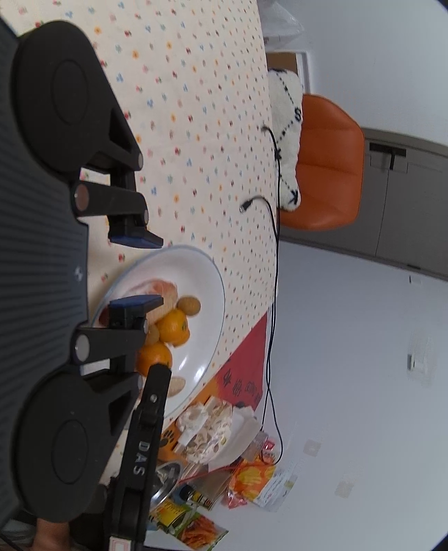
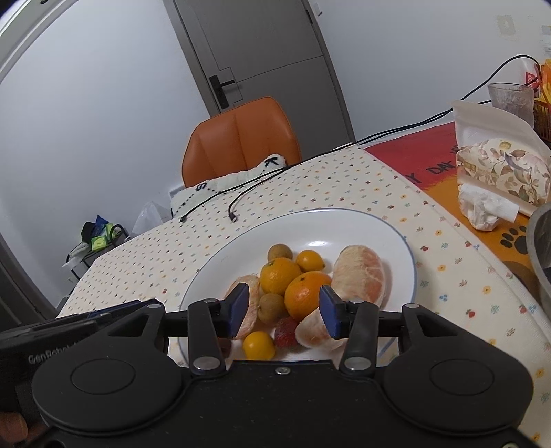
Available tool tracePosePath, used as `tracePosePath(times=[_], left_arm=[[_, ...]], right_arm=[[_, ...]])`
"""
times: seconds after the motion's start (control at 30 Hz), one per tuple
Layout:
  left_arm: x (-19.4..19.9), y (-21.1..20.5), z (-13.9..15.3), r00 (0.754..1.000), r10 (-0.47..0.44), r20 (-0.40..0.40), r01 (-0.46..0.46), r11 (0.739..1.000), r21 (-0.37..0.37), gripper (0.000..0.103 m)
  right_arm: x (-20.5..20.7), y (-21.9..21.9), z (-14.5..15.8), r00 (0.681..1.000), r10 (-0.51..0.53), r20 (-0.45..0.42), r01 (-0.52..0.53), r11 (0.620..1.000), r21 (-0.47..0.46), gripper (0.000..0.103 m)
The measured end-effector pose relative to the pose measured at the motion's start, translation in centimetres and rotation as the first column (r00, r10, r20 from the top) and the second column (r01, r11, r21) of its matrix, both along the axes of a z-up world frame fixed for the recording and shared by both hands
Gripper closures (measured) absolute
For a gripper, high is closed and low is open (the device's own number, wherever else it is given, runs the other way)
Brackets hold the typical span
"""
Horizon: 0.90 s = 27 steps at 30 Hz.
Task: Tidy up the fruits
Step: 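Lower the date and pomelo segment into the plate and open both tools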
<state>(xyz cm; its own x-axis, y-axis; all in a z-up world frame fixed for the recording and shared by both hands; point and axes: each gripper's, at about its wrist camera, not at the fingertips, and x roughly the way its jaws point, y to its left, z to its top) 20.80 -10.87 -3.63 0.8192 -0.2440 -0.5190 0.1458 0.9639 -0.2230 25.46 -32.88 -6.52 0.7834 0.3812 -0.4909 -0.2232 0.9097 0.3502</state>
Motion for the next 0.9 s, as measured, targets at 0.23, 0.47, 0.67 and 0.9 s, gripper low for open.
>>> tracePosePath(times=[0.23, 0.47, 0.67, 0.9], left_arm=[[-1.3, 1.1, 0.4, 0.999, 0.036, 0.006, -0.036, 0.999, 0.000, 0.056], [-2.6, 1.8, 0.9, 0.998, 0.065, 0.008, -0.065, 0.998, 0.008, 0.037], [-3.8, 2.5, 1.4, 0.997, 0.073, 0.011, -0.073, 0.997, 0.012, 0.024], [-5.4, 3.5, 2.1, 0.993, 0.116, 0.000, -0.116, 0.993, 0.004, 0.021]], right_arm=[[-0.9, 0.7, 0.2, 1.000, 0.020, 0.001, -0.020, 1.000, 0.002, 0.057], [-2.2, 1.1, 0.7, 0.999, 0.038, 0.018, -0.038, 0.999, 0.006, 0.053], [-3.2, 1.2, 1.1, 0.998, 0.058, 0.030, -0.058, 0.998, 0.008, 0.051], [-4.6, 1.6, 1.9, 0.996, 0.079, 0.051, -0.079, 0.997, 0.002, 0.044]])
